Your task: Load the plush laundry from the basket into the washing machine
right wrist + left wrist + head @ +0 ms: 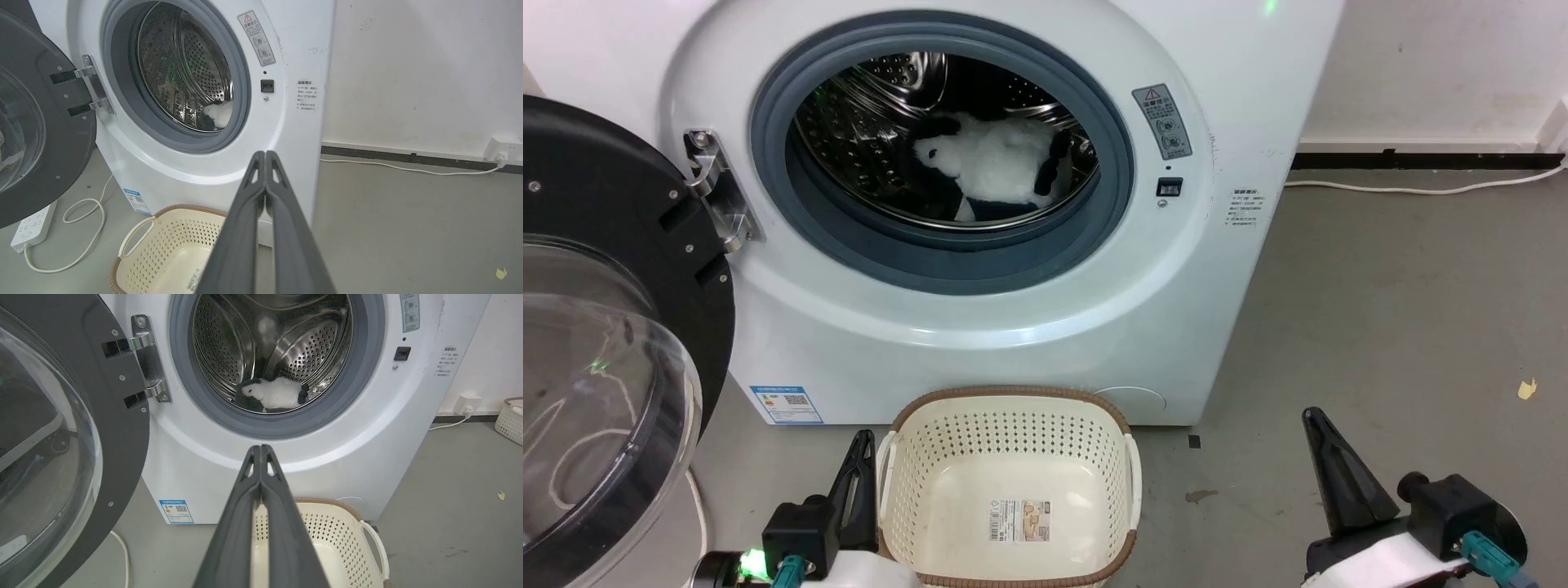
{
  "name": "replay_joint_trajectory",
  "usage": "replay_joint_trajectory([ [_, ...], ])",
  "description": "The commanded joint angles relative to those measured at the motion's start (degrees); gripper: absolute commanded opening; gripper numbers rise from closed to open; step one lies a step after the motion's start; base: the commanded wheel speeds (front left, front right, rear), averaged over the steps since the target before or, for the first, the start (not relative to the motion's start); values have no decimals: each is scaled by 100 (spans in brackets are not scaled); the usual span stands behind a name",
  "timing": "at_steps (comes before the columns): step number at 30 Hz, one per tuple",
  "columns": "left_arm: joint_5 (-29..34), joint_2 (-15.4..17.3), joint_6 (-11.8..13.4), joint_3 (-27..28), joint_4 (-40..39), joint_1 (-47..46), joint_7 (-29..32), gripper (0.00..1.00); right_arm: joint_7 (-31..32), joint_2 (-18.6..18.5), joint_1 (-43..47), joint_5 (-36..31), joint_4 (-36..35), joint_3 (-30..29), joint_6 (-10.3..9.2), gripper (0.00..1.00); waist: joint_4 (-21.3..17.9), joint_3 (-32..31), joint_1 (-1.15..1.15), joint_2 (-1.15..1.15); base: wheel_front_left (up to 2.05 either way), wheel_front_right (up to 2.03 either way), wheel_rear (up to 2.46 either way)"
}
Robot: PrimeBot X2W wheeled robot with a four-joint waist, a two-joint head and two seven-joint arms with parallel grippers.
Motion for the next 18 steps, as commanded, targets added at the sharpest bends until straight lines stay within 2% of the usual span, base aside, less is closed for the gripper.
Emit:
replay_joint_trajectory([
  [1,47,-31,-41,38,-45,0,38,0,44,0,2,-32,-40,-12,0,0,3,-2,0,0,0,0,0],
  [18,190,-92,-136,177,-157,-1,225,0,231,-1,5,-97,-133,-43,-1,0,32,-26,0,0,0,0,0],
])
